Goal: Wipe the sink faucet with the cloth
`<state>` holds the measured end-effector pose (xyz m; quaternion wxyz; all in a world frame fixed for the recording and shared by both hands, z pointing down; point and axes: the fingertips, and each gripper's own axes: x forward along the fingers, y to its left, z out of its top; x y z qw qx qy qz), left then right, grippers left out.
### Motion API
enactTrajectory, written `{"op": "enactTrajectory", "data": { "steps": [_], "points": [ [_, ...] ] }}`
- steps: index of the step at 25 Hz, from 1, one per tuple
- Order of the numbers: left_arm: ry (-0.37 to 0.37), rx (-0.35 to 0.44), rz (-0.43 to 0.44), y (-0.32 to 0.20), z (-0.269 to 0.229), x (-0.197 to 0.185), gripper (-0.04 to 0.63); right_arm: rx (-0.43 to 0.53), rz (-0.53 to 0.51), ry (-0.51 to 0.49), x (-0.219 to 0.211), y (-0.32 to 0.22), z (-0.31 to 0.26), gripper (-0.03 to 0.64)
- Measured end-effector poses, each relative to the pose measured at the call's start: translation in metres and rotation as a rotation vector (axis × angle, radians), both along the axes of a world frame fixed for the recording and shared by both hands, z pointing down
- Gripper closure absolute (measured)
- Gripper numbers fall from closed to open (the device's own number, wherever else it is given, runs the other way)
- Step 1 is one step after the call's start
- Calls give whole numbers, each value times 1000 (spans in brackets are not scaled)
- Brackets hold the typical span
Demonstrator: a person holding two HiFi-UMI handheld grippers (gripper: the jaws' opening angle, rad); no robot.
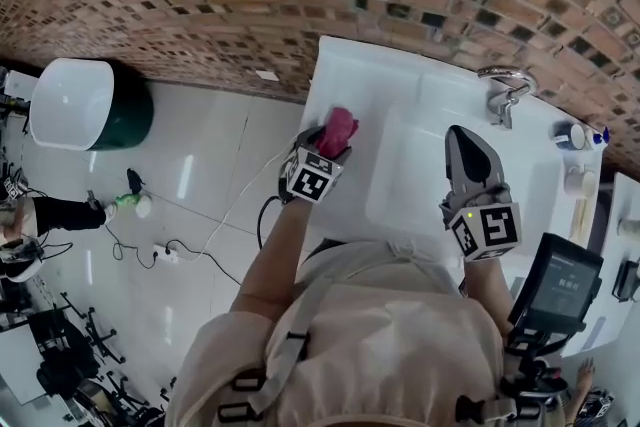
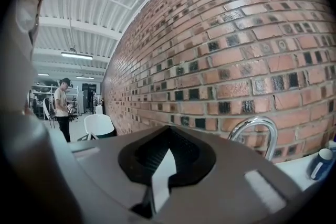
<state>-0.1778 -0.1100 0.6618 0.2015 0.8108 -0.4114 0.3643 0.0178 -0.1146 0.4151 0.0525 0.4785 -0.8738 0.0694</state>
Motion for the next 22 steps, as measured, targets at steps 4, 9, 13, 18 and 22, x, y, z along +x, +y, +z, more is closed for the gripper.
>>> {"op": "enactTrajectory", "data": {
  "steps": [4,9,13,18,22],
  "points": [
    [-45,-65,19,-1,26,-2,308,-7,13,9,5,-4,3,630],
    [-86,-102,42,3,45,-5,343,-17,26,15,10,-7,6,630],
    [-109,-98,75,3,48,2,412,-16,33,13,14,-10,6,630],
    [-116,-103,76,3,49,6,460,-7,35,3,17,-9,3,630],
    [-103,-121,73,3,49,4,495,-1,45,-3,22,-4,1,630]
  ]
}}
